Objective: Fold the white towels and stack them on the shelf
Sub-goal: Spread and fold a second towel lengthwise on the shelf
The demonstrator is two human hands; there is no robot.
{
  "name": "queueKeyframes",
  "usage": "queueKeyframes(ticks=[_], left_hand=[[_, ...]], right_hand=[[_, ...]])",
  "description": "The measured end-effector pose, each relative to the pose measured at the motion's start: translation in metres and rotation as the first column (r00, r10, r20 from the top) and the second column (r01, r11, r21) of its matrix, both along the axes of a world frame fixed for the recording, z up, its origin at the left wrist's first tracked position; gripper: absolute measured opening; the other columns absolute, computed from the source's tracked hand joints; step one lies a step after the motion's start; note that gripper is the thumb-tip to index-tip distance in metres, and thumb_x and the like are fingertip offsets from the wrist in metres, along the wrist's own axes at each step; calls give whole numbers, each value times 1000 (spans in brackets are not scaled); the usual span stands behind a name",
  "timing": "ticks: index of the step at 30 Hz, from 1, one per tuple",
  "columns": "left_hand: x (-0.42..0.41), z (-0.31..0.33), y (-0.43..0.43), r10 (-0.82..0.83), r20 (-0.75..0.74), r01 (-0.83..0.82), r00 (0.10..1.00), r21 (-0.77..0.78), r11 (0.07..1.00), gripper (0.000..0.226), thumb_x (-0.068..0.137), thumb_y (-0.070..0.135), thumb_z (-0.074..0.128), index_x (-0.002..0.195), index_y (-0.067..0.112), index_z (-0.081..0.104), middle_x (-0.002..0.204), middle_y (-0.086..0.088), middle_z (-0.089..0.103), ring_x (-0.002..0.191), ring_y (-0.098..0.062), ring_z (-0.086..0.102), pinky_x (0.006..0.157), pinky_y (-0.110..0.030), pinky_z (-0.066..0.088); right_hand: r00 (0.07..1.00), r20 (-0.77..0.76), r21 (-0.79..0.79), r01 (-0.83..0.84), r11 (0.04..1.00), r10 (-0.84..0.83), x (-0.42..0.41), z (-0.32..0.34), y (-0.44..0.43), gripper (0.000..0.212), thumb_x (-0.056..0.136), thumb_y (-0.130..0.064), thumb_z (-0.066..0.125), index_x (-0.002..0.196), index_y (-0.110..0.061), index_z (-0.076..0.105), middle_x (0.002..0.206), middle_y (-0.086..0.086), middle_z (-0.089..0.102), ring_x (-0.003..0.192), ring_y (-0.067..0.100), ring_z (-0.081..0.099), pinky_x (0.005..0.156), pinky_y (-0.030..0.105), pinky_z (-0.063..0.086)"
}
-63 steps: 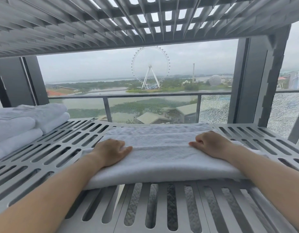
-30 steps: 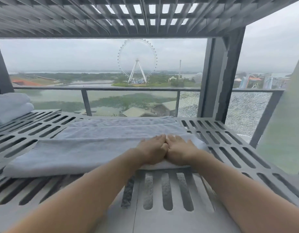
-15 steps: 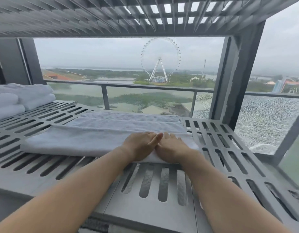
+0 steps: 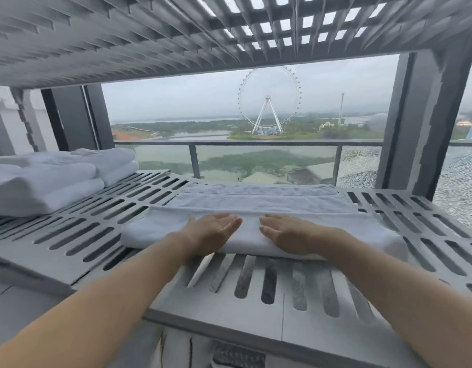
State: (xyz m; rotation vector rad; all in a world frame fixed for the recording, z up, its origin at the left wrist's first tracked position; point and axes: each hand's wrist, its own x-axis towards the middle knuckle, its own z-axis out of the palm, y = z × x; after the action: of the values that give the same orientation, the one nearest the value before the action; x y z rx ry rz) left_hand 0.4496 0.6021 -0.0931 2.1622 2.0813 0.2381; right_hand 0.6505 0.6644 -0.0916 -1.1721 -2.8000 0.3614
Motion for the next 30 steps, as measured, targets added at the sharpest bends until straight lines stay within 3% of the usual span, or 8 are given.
queueKeyframes(ticks=[3, 6, 8, 13, 16, 19, 25, 30], left_hand=[[-39, -1, -2, -48, -39, 47, 998, -23, 999, 60, 92, 59, 8, 146, 33, 16, 155, 14, 12, 142, -7, 8, 115, -45, 8], [-74, -6, 2, -75, -75, 73, 994, -29, 997, 52, 98, 45, 14, 147, 27, 11, 156, 7, 7, 143, -10, 4, 115, -47, 6], [-97, -8, 10, -81, -97, 80, 992, -12, 997, 50, 99, 39, 17, 147, 26, 11, 157, 4, 6, 143, -12, 4, 116, -44, 5], [-120, -13, 29, -160, -120, 160, 980, -4, 987, 61, 92, 56, 11, 147, 29, 7, 157, 3, 6, 143, -10, 1, 116, -42, 3], [-119, -16, 31, -176, -88, 178, 980, 21, 984, 64, 89, 63, 9, 146, 33, 7, 157, 4, 5, 143, -11, -1, 115, -48, 2], [-120, -17, 31, -91, -102, 97, 991, 58, 994, 67, 85, 69, 10, 145, 39, 9, 157, 6, 2, 143, -15, -4, 111, -58, -1], [-118, -16, 29, -45, -123, 41, 991, -38, 998, 67, 82, 72, 12, 143, 46, 0, 157, 5, -3, 143, -22, -6, 106, -66, -6], [-112, -3, 40, -103, -221, 77, 970, -122, 990, 66, 89, 64, 13, 146, 34, -2, 157, 5, -8, 143, -19, -10, 105, -62, -12]], right_hand=[[999, 17, -45, -42, 998, 43, -59, 5, 1, 51, 99, -40, 18, 145, -18, 20, 156, 6, 9, 143, 18, 5, 113, 33, 1], [997, 57, -33, -59, 998, 60, -113, 4, 3, 51, 97, -41, 14, 146, -26, 15, 156, 3, 8, 143, 21, 4, 114, 51, 5], [999, 48, 13, 0, 1000, -1, -134, -4, 7, 52, 96, -45, 15, 146, -29, 12, 156, -4, 8, 143, 19, 5, 112, 56, 1], [995, 36, 80, 85, 993, -88, -142, -17, 14, 59, 92, -56, 16, 146, -33, 7, 156, -10, 7, 142, 14, 3, 110, 51, -3], [994, -32, 81, 110, 991, -108, -140, -18, 14, 59, 93, -55, 18, 146, -32, 8, 156, -10, 3, 142, 10, -1, 112, 47, -4], [979, -112, 109, 180, 978, -168, -137, -18, 12, 58, 94, -53, 23, 146, -30, 10, 156, -11, -1, 141, 7, -4, 112, 44, -5], [955, 19, 53, 295, 954, -296, -134, -16, 8, 61, 91, -58, 17, 146, -31, 9, 156, -6, 3, 143, 15, -1, 112, 46, -8], [943, 15, 20, 333, 943, -334, -128, -14, 14, 59, 94, -52, 18, 147, -27, 8, 157, -4, 1, 143, 16, -2, 113, 43, -6]])
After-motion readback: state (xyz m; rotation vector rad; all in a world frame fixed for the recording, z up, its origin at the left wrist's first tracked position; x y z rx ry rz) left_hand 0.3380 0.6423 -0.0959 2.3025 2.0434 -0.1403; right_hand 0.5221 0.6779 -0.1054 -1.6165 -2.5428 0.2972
